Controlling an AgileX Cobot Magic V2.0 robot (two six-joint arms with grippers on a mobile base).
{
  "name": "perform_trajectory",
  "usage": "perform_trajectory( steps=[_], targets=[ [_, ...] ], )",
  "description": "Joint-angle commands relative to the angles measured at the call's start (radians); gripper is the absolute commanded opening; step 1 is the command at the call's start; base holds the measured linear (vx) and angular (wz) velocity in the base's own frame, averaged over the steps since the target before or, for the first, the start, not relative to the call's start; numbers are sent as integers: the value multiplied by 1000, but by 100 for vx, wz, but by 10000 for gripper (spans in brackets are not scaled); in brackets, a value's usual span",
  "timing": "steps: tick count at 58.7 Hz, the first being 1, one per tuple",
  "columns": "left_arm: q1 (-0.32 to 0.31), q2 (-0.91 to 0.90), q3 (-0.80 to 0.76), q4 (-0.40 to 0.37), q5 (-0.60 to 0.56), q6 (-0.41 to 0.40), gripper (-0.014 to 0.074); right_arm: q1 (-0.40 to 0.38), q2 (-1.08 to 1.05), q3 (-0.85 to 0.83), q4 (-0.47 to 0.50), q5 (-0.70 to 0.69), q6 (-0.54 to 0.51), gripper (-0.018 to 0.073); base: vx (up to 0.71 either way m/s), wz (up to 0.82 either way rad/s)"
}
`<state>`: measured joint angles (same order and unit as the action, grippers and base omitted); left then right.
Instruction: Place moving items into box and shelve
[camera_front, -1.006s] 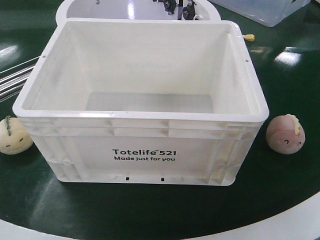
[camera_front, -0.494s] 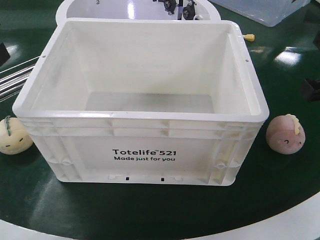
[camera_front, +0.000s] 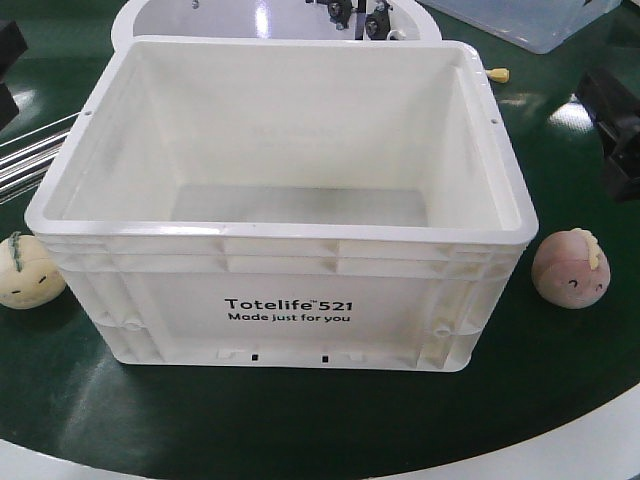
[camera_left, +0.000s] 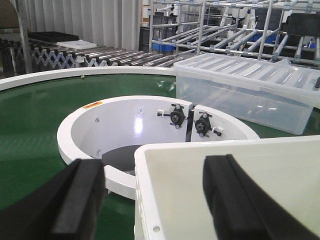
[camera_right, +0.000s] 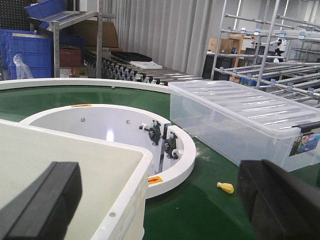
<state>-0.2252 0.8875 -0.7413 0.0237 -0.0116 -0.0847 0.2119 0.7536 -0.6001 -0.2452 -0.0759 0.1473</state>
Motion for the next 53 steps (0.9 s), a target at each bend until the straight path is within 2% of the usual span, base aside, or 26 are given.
perform_trajectory(
  steps=[1, 8, 12, 21, 27, 38, 53],
  targets=[
    [-3, -4, -37, -3, -87, -8, 569, -5, 1, -37, -6, -85, -5, 724, 0, 0],
    [24, -8, -37, -3, -71, -7, 569, -22, 1, -59, 47, 6, -5, 699, 0, 0],
    [77, -19, -37, -3, -31, -7, 569, -83, 1, -85, 67, 97, -5, 690, 0, 0],
    [215, -66, -37, -2, 68, -7, 569, -261, 1, -118, 73, 177, -5, 683, 0, 0],
    [265, -81, -37, -2, 130, -7, 569, -304, 22, -126, 116, 281, -2, 680, 0, 0],
    [275, -76, -37, -2, 162, -7, 569, -303, 180, -126, 211, 492, -35, 674, 0, 0],
    [274, -76, -37, -2, 158, -7, 569, -304, 421, -126, 443, 499, -277, 666, 0, 0]
  ],
)
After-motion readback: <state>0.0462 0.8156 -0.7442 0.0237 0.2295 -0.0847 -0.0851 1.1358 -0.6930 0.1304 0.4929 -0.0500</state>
